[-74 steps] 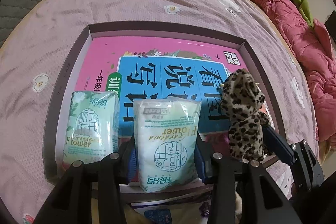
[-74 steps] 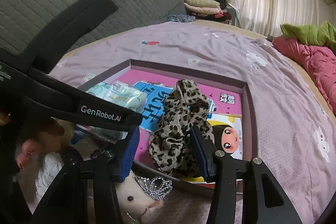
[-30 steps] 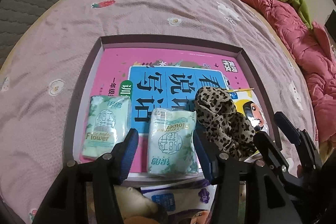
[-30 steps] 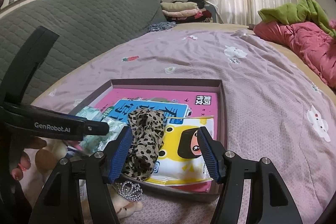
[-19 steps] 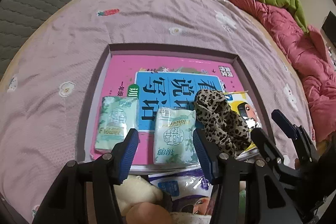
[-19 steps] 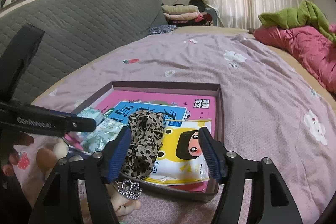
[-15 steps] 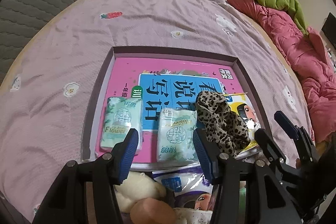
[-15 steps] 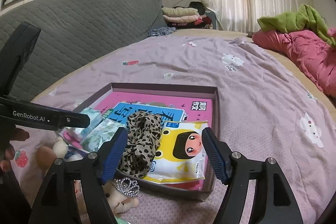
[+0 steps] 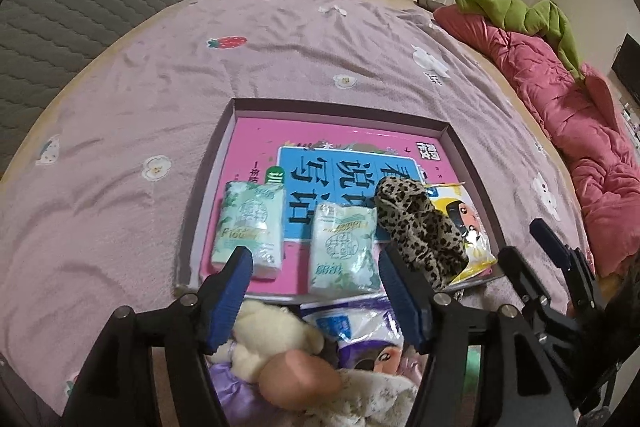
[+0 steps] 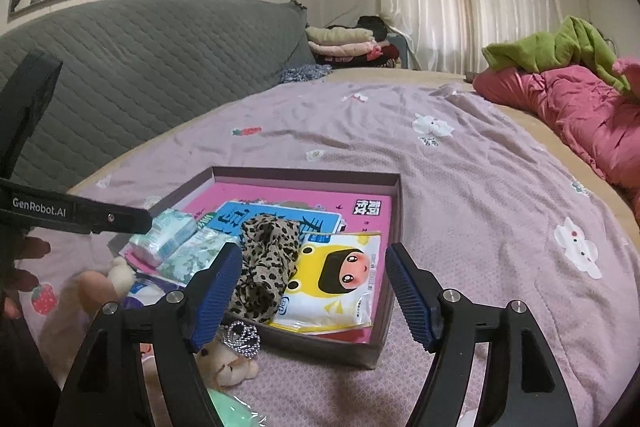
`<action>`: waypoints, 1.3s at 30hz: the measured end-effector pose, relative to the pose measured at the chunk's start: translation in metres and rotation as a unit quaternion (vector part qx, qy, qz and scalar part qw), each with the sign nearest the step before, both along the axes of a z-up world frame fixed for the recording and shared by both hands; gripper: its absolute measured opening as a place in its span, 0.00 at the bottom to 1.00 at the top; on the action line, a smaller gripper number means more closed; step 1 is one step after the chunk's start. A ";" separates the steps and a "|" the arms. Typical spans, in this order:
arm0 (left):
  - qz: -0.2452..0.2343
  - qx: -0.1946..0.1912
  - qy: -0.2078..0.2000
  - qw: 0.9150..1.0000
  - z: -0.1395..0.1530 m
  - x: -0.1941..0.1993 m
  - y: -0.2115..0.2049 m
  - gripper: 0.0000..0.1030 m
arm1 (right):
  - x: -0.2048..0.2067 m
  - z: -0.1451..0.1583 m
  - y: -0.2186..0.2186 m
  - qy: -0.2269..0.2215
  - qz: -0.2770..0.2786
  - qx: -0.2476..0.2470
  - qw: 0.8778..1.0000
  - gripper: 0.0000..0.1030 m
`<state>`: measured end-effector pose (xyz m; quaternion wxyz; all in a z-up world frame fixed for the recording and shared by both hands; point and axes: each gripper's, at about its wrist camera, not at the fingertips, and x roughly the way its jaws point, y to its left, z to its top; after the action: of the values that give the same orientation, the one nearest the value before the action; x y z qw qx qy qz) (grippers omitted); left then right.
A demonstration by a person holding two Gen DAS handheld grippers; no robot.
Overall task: Organize soft objects
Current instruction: 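Open both tools and move them back toward the pile of soft items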
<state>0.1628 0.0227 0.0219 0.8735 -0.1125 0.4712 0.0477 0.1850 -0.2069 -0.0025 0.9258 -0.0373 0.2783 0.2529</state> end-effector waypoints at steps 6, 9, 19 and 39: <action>0.001 0.004 0.003 1.000 0.003 -0.018 0.006 0.63 | -0.009 0.002 -0.002 0.000 0.003 0.008 1.000 0.73; -0.002 0.009 0.006 1.000 0.003 -0.027 0.008 0.63 | -0.013 -0.001 -0.005 0.021 -0.002 0.016 1.000 0.73; 0.005 -0.001 -0.003 1.000 0.013 -0.050 0.013 0.63 | -0.040 0.000 -0.015 0.030 -0.024 0.030 0.999 0.73; -0.019 0.008 -0.017 1.000 0.022 -0.071 -0.004 0.63 | -0.085 -0.005 0.006 0.027 -0.007 -0.025 0.999 0.73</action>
<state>0.0920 0.0188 0.0440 0.8831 -0.0969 0.4578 0.0331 0.0997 -0.2010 -0.0080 0.9186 -0.0523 0.3094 0.2404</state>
